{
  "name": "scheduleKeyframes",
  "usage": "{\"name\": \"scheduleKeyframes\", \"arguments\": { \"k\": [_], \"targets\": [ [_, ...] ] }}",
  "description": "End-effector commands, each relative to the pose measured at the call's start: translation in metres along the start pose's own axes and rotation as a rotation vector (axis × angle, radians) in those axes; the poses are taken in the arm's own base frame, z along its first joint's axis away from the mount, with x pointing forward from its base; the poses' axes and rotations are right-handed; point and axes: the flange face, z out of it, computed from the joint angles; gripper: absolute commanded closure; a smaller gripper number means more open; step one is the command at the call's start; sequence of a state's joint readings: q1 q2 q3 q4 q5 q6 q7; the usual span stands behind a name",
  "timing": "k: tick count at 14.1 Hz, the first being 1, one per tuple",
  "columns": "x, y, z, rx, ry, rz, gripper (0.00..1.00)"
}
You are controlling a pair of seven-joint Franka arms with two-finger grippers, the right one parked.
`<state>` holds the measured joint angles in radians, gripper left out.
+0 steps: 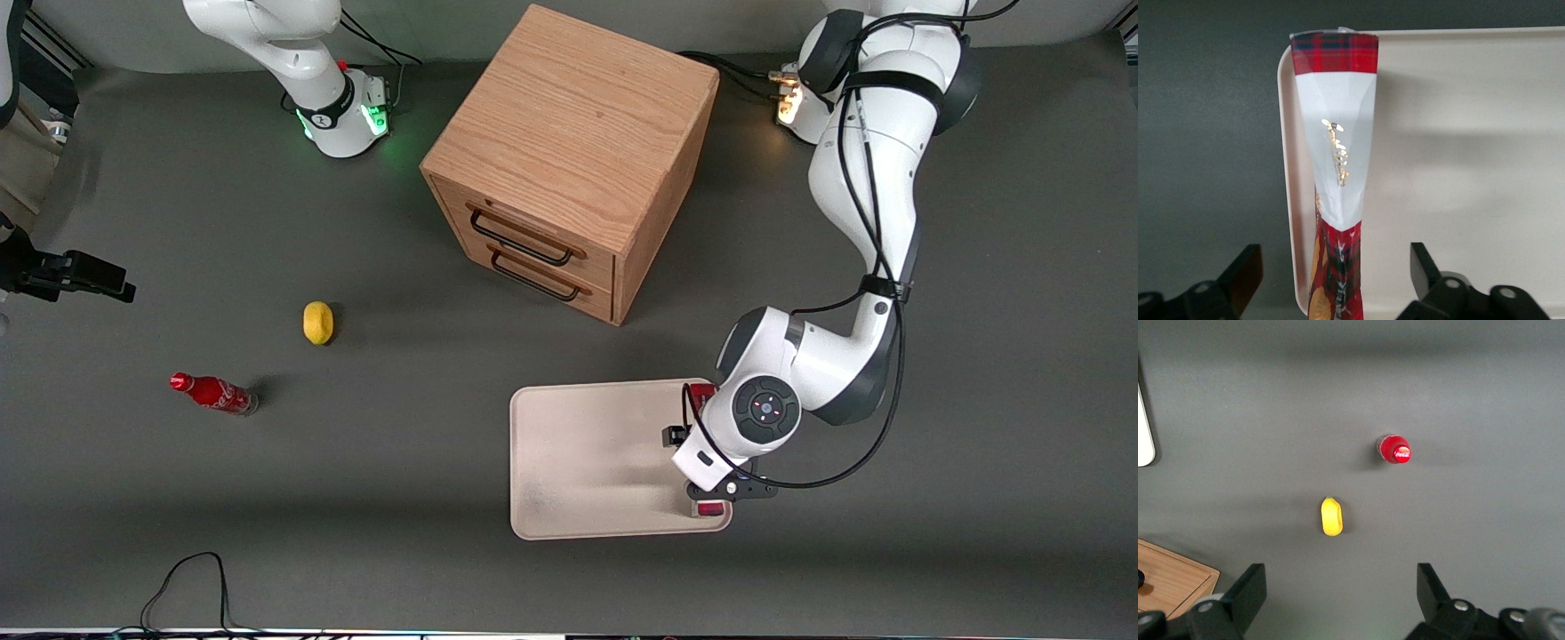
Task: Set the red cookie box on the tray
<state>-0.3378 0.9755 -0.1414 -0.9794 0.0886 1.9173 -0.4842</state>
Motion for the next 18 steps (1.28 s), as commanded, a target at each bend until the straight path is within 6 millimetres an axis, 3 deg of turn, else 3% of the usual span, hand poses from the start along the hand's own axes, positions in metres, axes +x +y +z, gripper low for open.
{"name": "scheduleKeyframes", "arguments": {
  "k": [1, 2, 5, 8, 9, 11, 13, 15, 18],
  "targets": [
    [-0.003, -0.007, -0.023, 0.031, -0.013, 0.014, 0.0],
    [-0.002, -0.014, -0.036, 0.03, -0.01, 0.006, 0.0],
    [0.0, -0.065, -0.096, 0.037, -0.062, 0.01, 0.0],
    [-0.021, -0.092, -0.164, 0.053, -0.082, 0.008, 0.0],
    [-0.033, -0.114, -0.185, 0.055, -0.069, -0.014, 0.0],
    [-0.066, -0.163, -0.213, 0.063, -0.039, -0.014, 0.0],
    [-0.102, -0.213, -0.227, 0.066, -0.004, -0.014, 0.0],
    [-0.128, -0.233, -0.239, 0.081, 0.0, -0.041, 0.0],
    [-0.15, -0.26, -0.268, 0.101, -0.025, -0.082, 0.0]
  ]
}}
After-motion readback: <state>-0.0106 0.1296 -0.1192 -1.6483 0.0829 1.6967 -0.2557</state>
